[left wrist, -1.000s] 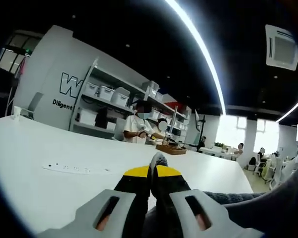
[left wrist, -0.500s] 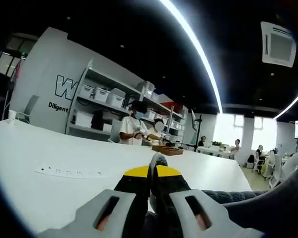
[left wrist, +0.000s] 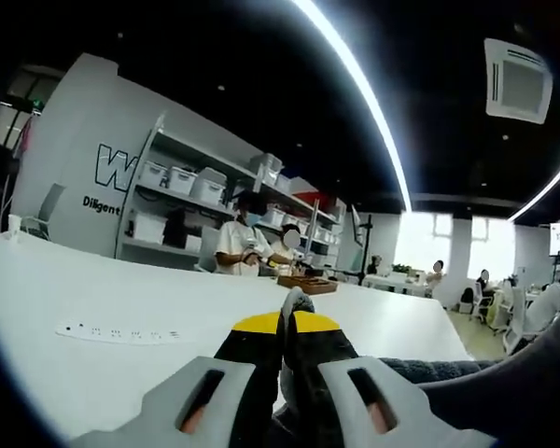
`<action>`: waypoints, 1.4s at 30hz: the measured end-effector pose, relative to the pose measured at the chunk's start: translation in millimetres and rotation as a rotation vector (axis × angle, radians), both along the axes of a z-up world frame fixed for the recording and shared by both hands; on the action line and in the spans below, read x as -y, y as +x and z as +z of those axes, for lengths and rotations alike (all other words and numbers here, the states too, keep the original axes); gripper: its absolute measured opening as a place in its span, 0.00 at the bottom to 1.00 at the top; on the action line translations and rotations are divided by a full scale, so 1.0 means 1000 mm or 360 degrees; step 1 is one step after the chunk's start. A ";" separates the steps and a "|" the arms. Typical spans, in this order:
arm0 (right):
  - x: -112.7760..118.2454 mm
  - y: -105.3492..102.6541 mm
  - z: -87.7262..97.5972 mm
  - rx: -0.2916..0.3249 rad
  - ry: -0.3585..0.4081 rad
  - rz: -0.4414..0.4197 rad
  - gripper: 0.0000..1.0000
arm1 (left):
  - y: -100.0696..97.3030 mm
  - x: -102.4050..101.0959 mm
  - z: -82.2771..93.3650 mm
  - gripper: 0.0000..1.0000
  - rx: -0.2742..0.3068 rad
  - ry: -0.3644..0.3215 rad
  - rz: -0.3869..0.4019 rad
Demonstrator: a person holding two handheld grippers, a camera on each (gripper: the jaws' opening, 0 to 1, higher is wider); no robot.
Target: Open the folded towel by lifting each exposed corner and separating the folded layers until the towel lies flat within the target outline without major curled edges
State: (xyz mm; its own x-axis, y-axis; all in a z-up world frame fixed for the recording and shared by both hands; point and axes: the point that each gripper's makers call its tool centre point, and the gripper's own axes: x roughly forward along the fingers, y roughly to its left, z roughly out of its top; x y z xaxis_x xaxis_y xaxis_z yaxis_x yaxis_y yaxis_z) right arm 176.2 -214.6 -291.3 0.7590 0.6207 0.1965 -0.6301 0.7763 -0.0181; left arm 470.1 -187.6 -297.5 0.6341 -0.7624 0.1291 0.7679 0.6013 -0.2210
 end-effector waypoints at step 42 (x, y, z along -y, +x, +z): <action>0.054 -0.007 -0.035 -0.0032 -0.0248 -0.0260 0.00 | -0.004 0.061 -0.034 0.00 -0.0121 0.0093 -0.0135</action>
